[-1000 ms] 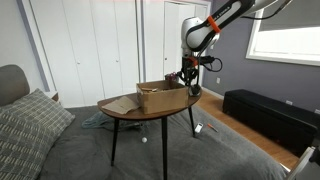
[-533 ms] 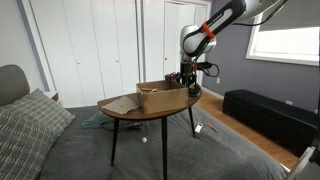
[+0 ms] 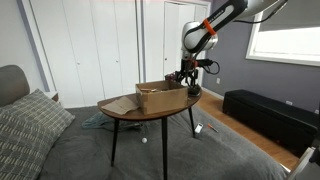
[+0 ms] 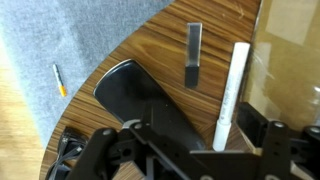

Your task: Take the marker out of the box

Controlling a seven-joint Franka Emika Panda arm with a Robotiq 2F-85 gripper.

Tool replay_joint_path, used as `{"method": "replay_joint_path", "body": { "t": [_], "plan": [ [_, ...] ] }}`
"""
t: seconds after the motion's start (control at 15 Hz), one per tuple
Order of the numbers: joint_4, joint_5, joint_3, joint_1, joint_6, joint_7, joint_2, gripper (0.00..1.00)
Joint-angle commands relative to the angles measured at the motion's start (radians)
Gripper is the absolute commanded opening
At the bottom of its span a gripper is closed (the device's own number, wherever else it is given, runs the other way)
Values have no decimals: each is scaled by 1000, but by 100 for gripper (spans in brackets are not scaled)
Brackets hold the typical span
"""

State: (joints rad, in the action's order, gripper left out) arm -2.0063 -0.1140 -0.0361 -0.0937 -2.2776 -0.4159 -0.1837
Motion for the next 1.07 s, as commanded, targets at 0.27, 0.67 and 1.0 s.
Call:
{"method": "replay_joint_path", "body": {
  "t": [0.27,0.67,1.0],
  "plan": [
    [-137,62,-2,16,61,80,261,100],
    [-204,106,-10,15,198,218,458,100],
    [-265,121,-17,7,279,293,603,100]
  ]
}}
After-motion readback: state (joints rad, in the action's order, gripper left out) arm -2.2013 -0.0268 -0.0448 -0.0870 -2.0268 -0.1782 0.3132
